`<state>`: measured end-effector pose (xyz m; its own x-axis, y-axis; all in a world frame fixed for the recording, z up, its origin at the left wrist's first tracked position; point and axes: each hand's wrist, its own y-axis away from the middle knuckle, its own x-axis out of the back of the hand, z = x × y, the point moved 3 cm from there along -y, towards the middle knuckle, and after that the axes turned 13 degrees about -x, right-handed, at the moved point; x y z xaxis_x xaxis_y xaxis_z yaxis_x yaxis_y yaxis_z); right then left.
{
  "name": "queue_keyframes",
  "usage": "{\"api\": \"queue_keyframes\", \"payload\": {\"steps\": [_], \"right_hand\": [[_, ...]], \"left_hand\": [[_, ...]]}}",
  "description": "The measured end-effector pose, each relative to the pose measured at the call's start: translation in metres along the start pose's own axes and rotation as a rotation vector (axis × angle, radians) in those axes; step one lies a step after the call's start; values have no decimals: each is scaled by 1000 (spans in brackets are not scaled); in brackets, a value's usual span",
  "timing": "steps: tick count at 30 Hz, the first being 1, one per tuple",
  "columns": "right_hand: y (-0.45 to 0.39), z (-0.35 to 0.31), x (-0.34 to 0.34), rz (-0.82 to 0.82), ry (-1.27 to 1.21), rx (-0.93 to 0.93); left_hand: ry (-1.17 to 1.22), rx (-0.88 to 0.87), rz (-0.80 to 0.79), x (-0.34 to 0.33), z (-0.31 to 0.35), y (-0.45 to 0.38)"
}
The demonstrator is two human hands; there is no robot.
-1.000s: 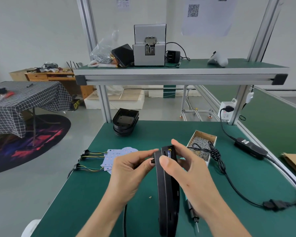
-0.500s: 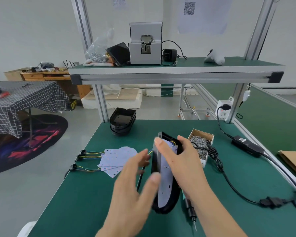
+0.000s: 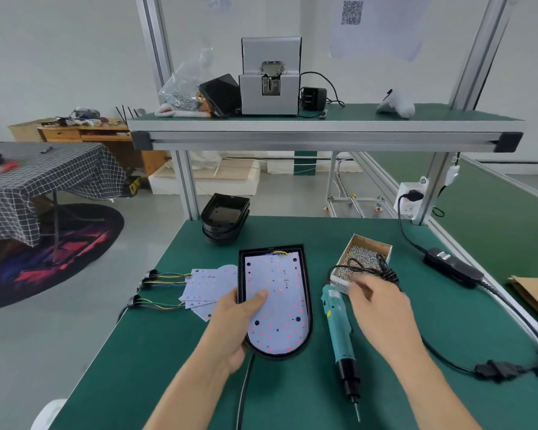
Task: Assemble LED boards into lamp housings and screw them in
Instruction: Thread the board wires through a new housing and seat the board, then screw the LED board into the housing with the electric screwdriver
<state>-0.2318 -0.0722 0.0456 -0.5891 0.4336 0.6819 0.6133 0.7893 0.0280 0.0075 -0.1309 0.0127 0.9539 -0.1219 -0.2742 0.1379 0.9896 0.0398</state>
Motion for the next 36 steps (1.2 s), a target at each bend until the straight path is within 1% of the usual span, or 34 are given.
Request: {"api": "queue_keyframes", "payload": {"steps": [1,2,3,4,6,10,13,15,16,19,21,23,25,26,28,31,33,36], "right_hand": [[-1,16,-2,-1,165,-47],[-2,31,-7,-46,281,-99],[-1,41,-14,-110,343,-141],[1,46,-21,-164,372,-167],[5,47,-34,-206,415,-166],[4,35,-51,-160,541,-130],[-3,36,-54,-193,504,-142],[-8,43,-47,-227,325,-188],[-10,48,-43,-253,180,-216],[-13,66,-29,-391,-231,-269],[-12,77,-23,-489,-455,-279],[-12,81,-19,-554,-745,-265],[-15,78,-15,-554,-976,-209],[-17,75,-14,-535,-1085,-175],[-22,67,-11,-485,-1323,-132],[-37,65,-9,-390,-1595,-203],[-46,65,-9,-367,-1705,-249],[-53,74,-14,-359,-1737,-271]], "left_hand": [[-11,14,6,1,-6,-2],[-31,28,16,2,-13,-4],[-53,46,27,2,-20,-6],[-80,66,40,2,-27,-8],[-144,91,58,0,-40,-11],[-301,62,54,-5,-48,-18],[-520,-5,84,-12,-44,-25],[-688,-73,96,-18,-38,-27],[-771,-121,96,-21,-35,-26],[-972,-192,41,-23,-32,-25],[-1061,-257,80,-23,-26,-24],[-1127,-413,143,-29,-12,-22],[-1094,-607,137,-40,-1,-21],[-1044,-679,92,-48,2,-22],[-985,-729,-81,-69,3,-29],[-1016,-760,-337,-111,-3,-46],[-1066,-748,-477,-140,-11,-61],[-1185,-642,-597,-177,-23,-85]]}}
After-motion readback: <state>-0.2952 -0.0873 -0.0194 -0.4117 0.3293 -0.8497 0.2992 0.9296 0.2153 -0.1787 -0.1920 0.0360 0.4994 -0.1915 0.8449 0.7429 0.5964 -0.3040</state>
